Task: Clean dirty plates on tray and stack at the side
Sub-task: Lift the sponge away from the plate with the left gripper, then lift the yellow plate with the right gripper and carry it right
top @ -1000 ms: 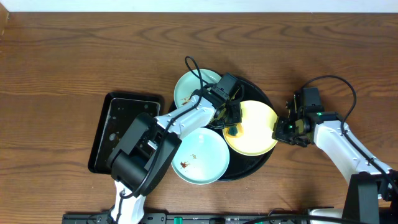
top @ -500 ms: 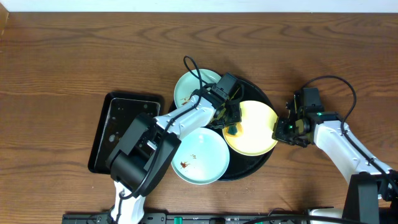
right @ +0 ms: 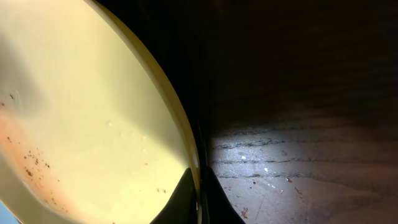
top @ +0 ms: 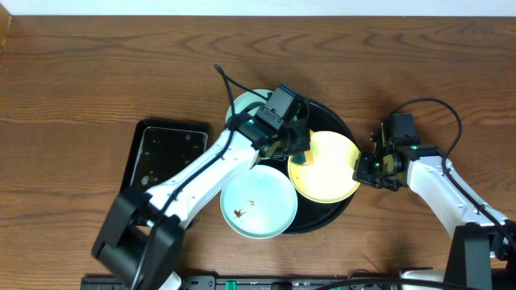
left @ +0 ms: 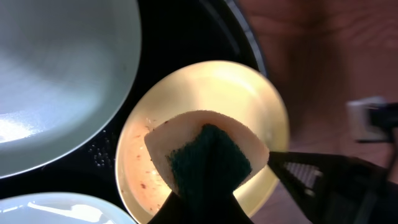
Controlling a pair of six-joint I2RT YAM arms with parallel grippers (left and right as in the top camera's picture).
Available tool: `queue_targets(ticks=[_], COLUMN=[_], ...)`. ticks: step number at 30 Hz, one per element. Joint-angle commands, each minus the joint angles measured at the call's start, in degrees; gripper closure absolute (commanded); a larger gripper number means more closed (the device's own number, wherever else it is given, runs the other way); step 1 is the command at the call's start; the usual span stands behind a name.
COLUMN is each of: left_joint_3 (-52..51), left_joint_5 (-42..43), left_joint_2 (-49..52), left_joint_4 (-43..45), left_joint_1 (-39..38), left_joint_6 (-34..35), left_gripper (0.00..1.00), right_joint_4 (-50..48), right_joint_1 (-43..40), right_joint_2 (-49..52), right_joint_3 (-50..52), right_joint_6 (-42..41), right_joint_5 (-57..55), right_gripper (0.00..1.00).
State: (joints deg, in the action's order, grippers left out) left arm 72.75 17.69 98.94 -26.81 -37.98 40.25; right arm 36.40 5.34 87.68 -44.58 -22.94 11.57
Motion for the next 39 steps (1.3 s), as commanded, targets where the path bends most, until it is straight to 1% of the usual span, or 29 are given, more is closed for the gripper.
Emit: queue_targets(ticks=[1, 6, 10, 15, 20, 24, 29, 32, 34, 39], left_joint_3=[0.02, 0.02, 0.02, 0.02, 0.02, 0.02, 0.02, 0.02, 0.02, 0.02], left_joint_5=[0.22, 0.26, -0.81, -0.81, -0.76, -0.76, -0.76, -0.48, -0.35, -0.33], left_joint_2=[-1.49, -5.51, -9.40, -12.59, -12.90, -12.90, -12.90, -12.90, -12.90, -12.90], left_joint_4=[-0.94, -3.37, -8.33, -15.85, -20.70, -21.31, -20.90, -20.50, -20.48, -20.46], left_joint_1=[0.44, 3.43, 7.98, 15.76, 21.59, 23.54, 24.26, 24.33, 24.33, 24.33], left_joint_6=[-0.96, -1.86, -4.31, -8.20, -10.25, -11.74, -12.04, -12.17, -12.17, -12.20], left_gripper=[0.93, 0.93, 0.93, 0.93, 0.93, 0.93, 0.92, 0.93, 0.93, 0.93], right_joint_4=[1.33, 1.42, 1.62, 4.37, 8.85, 12.37, 14.29, 15.65, 17.14, 19.85], right_joint_1=[0.57, 0.20, 0.11, 0.24, 0.37, 1.03, 4.28, 7.21, 9.86, 14.67], right_joint_2=[2.34, 2.34, 2.32, 1.92, 1.90, 1.90, 1.90, 1.90, 1.90, 1.90], right_joint_3=[2.73, 2.40, 0.48, -5.31, -13.16, -19.32, -25.66, -28.79, -30.60, -31.67], right_joint_6=[0.92, 0.92, 2.51, 3.32, 4.61, 5.64, 8.57, 8.85, 8.85, 8.22], right_joint_5=[-2.43, -7.19, -7.91, -7.91, -7.93, -7.91, -8.70, -13.73, -19.30, -30.38], right_gripper=[0.99, 0.99, 0.99, 0.98, 0.99, 0.98, 0.99, 0.98, 0.98, 0.98])
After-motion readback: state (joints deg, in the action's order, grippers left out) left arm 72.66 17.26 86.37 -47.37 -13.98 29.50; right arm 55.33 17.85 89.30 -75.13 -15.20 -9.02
